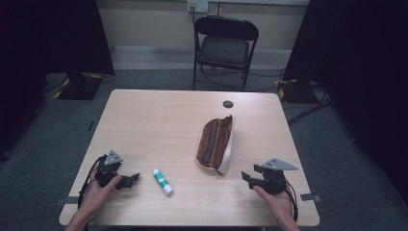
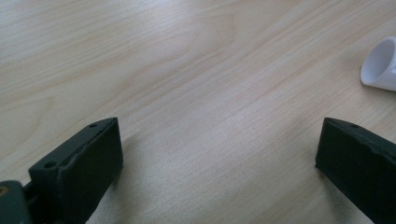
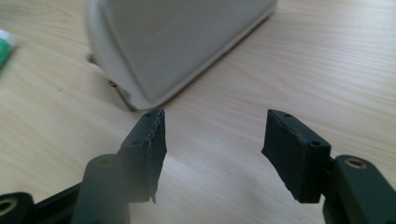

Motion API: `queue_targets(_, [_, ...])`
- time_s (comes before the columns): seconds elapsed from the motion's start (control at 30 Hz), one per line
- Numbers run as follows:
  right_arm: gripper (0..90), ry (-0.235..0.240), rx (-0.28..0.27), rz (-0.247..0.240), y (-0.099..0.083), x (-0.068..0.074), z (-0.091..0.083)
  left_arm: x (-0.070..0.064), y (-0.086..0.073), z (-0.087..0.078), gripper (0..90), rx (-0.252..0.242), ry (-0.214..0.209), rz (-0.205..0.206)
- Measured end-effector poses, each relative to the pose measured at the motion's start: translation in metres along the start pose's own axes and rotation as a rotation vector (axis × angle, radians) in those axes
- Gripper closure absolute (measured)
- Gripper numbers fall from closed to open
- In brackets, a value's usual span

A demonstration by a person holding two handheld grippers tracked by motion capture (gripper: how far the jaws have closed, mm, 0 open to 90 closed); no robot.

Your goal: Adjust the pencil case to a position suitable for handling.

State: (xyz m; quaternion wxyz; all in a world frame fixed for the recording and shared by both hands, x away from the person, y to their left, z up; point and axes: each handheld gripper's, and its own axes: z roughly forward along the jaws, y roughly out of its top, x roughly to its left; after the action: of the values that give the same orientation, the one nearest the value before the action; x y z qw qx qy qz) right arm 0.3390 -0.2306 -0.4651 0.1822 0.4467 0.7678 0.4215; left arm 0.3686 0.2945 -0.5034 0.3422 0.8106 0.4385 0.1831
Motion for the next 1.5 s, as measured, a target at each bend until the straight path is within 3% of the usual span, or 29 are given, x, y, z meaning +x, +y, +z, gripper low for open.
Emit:
queue_targets(0.3, [32.2, 0.081, 0.009, -0.042, 0.006, 0.028, 0.001, 0.0, 0.0, 0.0, 0.3, 0.0, -0.001, 0.0])
queue_targets(0.43, [23.3, 0.094, 0.0, -0.057, 0.011, 0.039, 0.004, 0.0, 0.0, 0.0, 0.3, 0.0, -0.001, 0.0])
queue_targets(0.63, [19.2, 0.127, 0.025, -0.077, 0.02, 0.05, 0.011, 0.0, 0.0, 0.0, 0.2, 0.002, -0.001, 0.002])
queue_targets(0.87, [18.7, 0.121, 0.005, -0.094, 0.036, 0.059, 0.023, 0.001, 0.001, 0.001, 0.0, 0.003, -0.005, 0.008])
queue_targets(1.1, [20.1, 0.086, 0.021, -0.098, 0.043, 0.061, 0.048, 0.001, 0.002, 0.002, 0.0, 0.003, -0.005, 0.006])
queue_targets(1.27, [25.5, 0.051, 0.033, -0.077, 0.041, 0.057, 0.056, 0.001, 0.002, 0.002, 0.0, 0.004, -0.006, 0.006])
queue_targets(1.43, [38.7, 0.031, 0.028, -0.065, 0.039, 0.051, 0.054, 0.001, 0.002, 0.002, 0.0, 0.004, -0.006, 0.006])
queue_targets(1.5, [43.7, 0.046, 0.035, -0.052, 0.038, 0.048, 0.053, 0.001, 0.002, 0.002, 0.0, 0.004, -0.006, 0.006])
